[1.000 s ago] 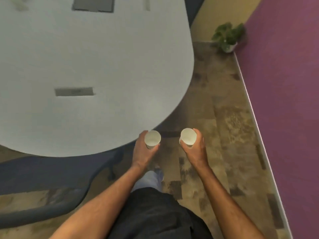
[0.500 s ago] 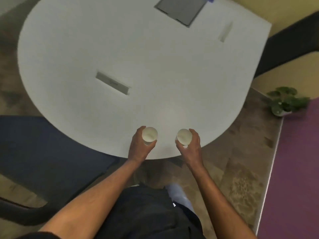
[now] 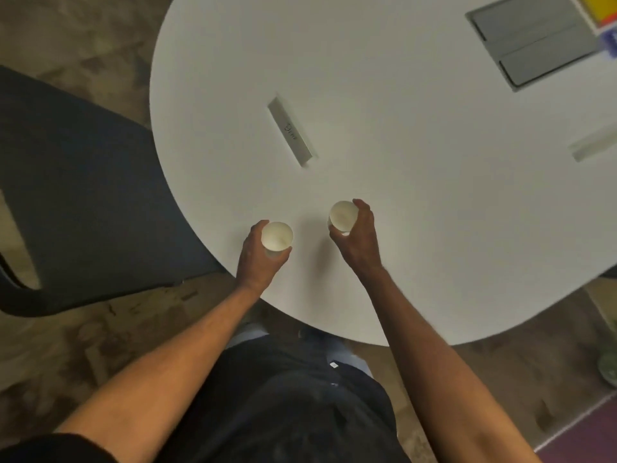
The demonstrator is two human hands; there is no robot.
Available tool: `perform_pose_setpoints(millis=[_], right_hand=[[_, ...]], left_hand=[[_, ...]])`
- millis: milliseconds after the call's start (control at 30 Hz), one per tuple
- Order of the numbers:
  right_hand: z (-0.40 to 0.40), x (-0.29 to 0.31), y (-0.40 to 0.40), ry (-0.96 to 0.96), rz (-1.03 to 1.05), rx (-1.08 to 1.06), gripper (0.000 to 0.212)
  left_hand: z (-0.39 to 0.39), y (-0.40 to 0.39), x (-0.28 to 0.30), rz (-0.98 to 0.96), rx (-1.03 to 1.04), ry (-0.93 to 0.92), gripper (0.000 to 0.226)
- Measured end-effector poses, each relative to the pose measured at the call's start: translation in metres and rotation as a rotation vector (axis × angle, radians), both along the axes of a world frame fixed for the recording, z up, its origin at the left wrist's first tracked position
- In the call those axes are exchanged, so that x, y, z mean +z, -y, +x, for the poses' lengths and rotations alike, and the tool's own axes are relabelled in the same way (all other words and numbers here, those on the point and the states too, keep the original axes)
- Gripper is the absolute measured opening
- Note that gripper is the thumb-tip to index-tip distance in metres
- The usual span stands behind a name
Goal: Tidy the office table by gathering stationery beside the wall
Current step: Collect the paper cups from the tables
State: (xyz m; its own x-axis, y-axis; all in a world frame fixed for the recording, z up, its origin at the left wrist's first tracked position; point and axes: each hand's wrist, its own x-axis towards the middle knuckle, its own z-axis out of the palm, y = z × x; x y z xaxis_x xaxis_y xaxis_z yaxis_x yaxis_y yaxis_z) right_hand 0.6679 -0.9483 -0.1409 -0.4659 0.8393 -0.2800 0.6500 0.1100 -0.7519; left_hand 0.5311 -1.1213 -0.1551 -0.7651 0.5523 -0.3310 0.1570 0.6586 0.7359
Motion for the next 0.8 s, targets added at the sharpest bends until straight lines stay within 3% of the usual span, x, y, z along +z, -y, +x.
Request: perform_pose_setpoints(millis=[300,800], right_hand=[[-0.043,-0.037,-0.071,0.046,0.052,0.355,0.080],[-0.083,-0.068,-0.096,0.025,0.062,0.404,0.078]], left_hand=[[0.046,-0.012,0.001,-0.001,0.250,-0.058,0.079],[0.085,0.001,0.011,-0.083,0.301,-0.059,0.082]])
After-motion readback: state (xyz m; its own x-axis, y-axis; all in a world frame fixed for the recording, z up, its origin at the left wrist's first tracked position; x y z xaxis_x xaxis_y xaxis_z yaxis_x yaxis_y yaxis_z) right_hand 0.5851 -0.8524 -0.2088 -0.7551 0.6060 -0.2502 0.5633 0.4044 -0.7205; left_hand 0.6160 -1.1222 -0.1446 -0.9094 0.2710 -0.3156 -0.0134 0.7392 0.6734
